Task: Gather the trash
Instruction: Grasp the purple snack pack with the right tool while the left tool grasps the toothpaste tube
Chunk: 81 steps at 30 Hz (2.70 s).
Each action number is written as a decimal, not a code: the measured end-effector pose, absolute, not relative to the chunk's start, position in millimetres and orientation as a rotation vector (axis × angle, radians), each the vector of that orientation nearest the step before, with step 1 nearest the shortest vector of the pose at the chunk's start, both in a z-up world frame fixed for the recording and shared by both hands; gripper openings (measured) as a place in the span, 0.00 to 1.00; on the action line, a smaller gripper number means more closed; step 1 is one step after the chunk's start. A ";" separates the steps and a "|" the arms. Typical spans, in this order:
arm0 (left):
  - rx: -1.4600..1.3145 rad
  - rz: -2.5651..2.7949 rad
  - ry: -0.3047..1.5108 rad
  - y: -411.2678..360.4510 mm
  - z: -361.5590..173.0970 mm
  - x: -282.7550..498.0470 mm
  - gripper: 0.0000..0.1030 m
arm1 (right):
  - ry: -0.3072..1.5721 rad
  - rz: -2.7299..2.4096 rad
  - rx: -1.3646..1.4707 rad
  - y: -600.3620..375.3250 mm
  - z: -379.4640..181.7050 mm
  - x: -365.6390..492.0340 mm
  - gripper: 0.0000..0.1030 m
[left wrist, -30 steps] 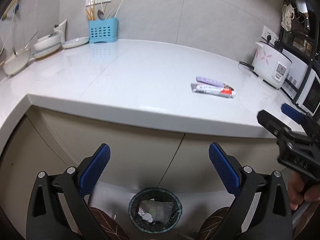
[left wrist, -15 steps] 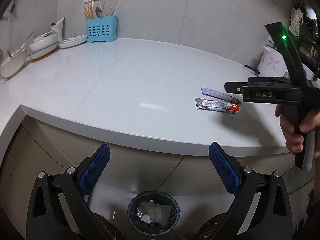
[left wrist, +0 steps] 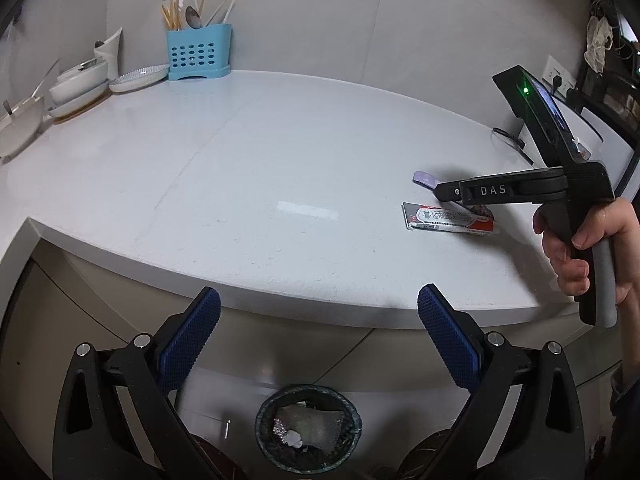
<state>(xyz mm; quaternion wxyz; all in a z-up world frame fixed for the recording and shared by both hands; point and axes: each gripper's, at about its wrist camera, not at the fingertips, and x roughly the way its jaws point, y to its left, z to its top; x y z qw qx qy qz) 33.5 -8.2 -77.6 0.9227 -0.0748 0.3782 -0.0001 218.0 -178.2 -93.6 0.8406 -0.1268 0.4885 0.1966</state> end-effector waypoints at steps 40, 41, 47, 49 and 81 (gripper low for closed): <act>-0.399 0.182 0.912 -95.4 -64.5 107.4 0.94 | 0.865 0.218 -0.120 -264.3 -40.3 147.1 0.16; -0.410 0.196 0.917 -97.7 -65.5 112.0 0.94 | 0.862 0.217 -0.121 -265.3 -39.7 146.4 0.16; -0.389 0.261 0.914 -110.0 -67.0 132.5 0.93 | 0.856 0.208 -0.126 -282.1 -41.5 142.5 0.16; -0.383 0.267 0.924 -112.2 -69.8 137.7 0.93 | 0.857 0.205 -0.124 -286.0 -42.6 142.3 0.16; -0.193 0.037 0.880 -106.5 -79.4 141.0 0.20 | 0.834 0.201 -0.083 -276.3 -50.1 140.0 0.16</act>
